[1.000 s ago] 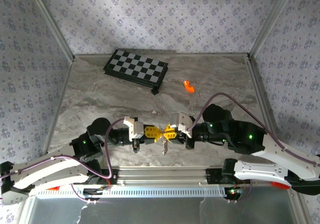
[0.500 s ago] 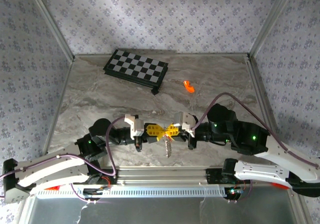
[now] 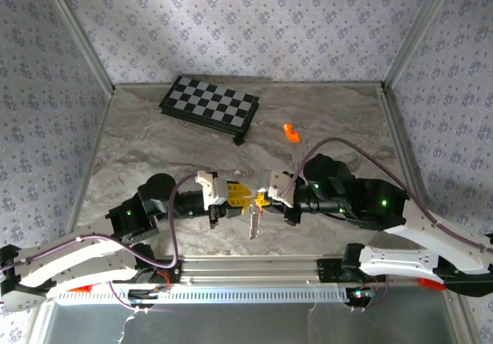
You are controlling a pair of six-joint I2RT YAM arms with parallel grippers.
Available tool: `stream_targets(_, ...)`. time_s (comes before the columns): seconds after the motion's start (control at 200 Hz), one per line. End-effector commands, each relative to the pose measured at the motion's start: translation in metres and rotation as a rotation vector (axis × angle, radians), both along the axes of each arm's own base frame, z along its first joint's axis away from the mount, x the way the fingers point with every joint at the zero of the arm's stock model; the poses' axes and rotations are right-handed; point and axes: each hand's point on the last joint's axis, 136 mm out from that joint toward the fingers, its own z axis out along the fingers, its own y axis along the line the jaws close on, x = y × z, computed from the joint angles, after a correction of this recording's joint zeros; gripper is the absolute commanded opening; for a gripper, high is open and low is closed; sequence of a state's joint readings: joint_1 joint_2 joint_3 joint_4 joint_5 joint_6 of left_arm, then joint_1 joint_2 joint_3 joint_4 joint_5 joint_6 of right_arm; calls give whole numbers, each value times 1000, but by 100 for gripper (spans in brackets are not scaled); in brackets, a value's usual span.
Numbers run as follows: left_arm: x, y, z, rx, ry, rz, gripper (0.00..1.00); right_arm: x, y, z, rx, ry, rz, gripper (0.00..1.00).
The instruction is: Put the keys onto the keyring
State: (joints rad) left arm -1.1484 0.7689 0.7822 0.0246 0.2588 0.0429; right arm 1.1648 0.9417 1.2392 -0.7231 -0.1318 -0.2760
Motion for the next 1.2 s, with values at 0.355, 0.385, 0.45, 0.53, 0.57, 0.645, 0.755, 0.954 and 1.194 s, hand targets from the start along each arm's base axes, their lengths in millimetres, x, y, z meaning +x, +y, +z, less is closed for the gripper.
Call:
stream_targets(0.355, -7, -2, -7, 90, -27, -41, 20, -1, 4, 8, -34, -26, 37, 0)
stream_targets(0.385, -6, -2, -8, 90, -27, -38, 19, -2, 4, 8, -32, -26, 41, 0)
stream_targets(0.45, -6, -2, -7, 86, -28, -39, 16, -1, 4, 7, -36, -24, 42, 0)
stream_targets(0.53, -6, -1, -7, 83, -27, -38, 12, -2, 5, 5, -44, -22, 46, 0)
stream_targets(0.57, -7, -1, -7, 84, -26, -39, 12, -2, 6, 5, -43, -20, 47, 0)
stream_targets(0.645, -7, -1, -8, 87, -24, -43, 12, -2, 8, 5, -35, -20, 55, 0)
stream_targets(0.755, -8, -2, -9, 87, -24, -47, 12, -4, 11, 5, -28, -15, 67, 0)
stream_targets(0.954, -10, 1, -5, 66, -27, -50, 8, -5, 13, 3, -24, -8, 73, 0)
stream_targets(1.194, -11, 6, -4, 49, -37, -41, 0, -6, 14, 6, -16, 1, 70, 0)
